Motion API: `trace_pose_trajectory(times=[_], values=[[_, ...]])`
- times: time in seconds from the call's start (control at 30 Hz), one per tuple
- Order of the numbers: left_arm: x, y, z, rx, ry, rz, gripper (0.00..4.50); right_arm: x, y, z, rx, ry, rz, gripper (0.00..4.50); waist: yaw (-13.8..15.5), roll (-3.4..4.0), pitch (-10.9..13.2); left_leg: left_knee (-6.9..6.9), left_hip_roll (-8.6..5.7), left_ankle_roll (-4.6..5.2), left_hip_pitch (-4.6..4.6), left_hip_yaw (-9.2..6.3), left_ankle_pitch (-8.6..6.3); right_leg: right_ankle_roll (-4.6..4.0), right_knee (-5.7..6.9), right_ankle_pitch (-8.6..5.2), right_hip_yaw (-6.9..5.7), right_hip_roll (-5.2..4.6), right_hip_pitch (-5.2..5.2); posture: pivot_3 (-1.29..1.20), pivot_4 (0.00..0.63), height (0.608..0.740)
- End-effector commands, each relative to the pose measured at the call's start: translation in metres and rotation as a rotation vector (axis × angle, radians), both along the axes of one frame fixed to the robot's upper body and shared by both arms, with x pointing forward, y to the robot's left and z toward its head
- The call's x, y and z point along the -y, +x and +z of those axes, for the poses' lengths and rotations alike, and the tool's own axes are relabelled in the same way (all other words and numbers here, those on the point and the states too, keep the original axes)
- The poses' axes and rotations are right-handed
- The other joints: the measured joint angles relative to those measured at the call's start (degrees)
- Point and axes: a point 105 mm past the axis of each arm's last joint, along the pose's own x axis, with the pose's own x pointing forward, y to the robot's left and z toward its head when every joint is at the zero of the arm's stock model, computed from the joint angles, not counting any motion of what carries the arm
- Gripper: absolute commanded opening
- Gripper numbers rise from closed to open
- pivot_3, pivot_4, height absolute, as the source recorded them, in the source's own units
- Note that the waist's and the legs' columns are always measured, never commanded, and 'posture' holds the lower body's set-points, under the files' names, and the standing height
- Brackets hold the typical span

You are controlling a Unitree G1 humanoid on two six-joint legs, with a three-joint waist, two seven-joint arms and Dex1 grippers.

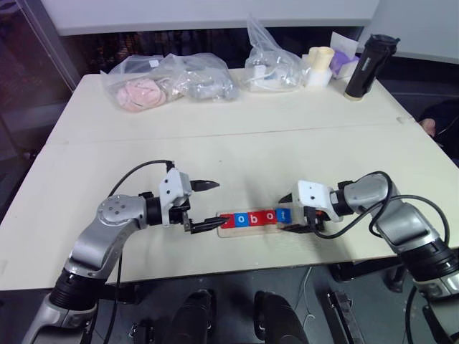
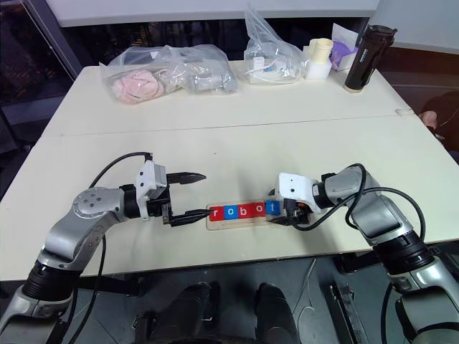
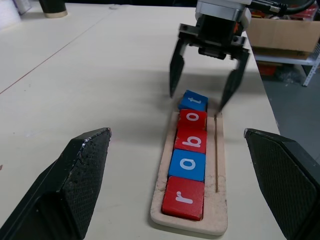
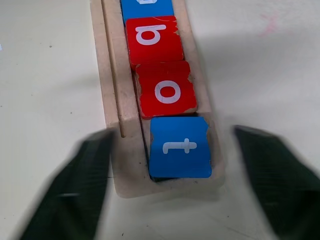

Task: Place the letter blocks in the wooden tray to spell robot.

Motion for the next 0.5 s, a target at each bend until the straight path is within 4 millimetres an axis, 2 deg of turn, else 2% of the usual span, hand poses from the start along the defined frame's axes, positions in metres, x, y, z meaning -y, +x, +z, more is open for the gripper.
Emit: trace_pose_trajectory(times=[0.03, 0.13, 0.23, 0.37, 0.5], values=[[0.0, -0.003, 0.008, 0.038, -0.003, -0.006, 4.5, -0.003, 0.002, 0.008, 0.03, -0.001, 0.02, 4.49, 0.0, 0.0, 0.0, 0.01, 0.0, 0.0, 0.0, 0.0, 0.0, 0.0, 0.0, 0.0, 0.0, 0.0, 0.0, 0.0, 0.15, 0.738], [0.0, -0.003, 0.009, 0.039, -0.003, -0.007, 4.5, -0.001, 0.004, 0.017, 0.061, 0.01, 0.009, 4.49, 0.0, 0.0, 0.0, 0.02, 0.0, 0.0, 0.0, 0.0, 0.0, 0.0, 0.01, 0.0, 0.0, 0.0, 0.0, 0.0, 0.15, 0.738], [0.002, -0.003, 0.009, 0.039, -0.005, -0.012, 4.5, 0.003, 0.015, 0.029, 0.13, 0.03, -0.039, 4.49, 0.0, 0.0, 0.0, 0.05, 0.0, 0.0, 0.0, 0.0, 0.0, 0.0, 0.03, 0.0, 0.0, 0.0, 0.0, 0.0, 0.15, 0.738], [0.003, -0.002, 0.008, 0.039, -0.006, -0.018, 4.5, 0.015, 0.042, 0.042, 0.239, 0.051, -0.175, 4.49, -0.1, 0.0, 0.0, 0.07, 0.0, -0.01, 0.0, 0.0, 0.0, -0.01, 0.04, 0.01, 0.0, 0.0, 0.01, 0.0, 0.15, 0.738], [0.004, -0.002, 0.008, 0.038, -0.008, -0.021, 4.5, 0.025, 0.056, 0.04, 0.288, 0.028, -0.245, 4.49, 0.1, 0.0, 0.0, 0.07, 0.0, 0.0, 0.0, 0.0, 0.0, -0.01, 0.04, 0.01, 0.0, 0.01, 0.01, 0.0, 0.15, 0.738]])
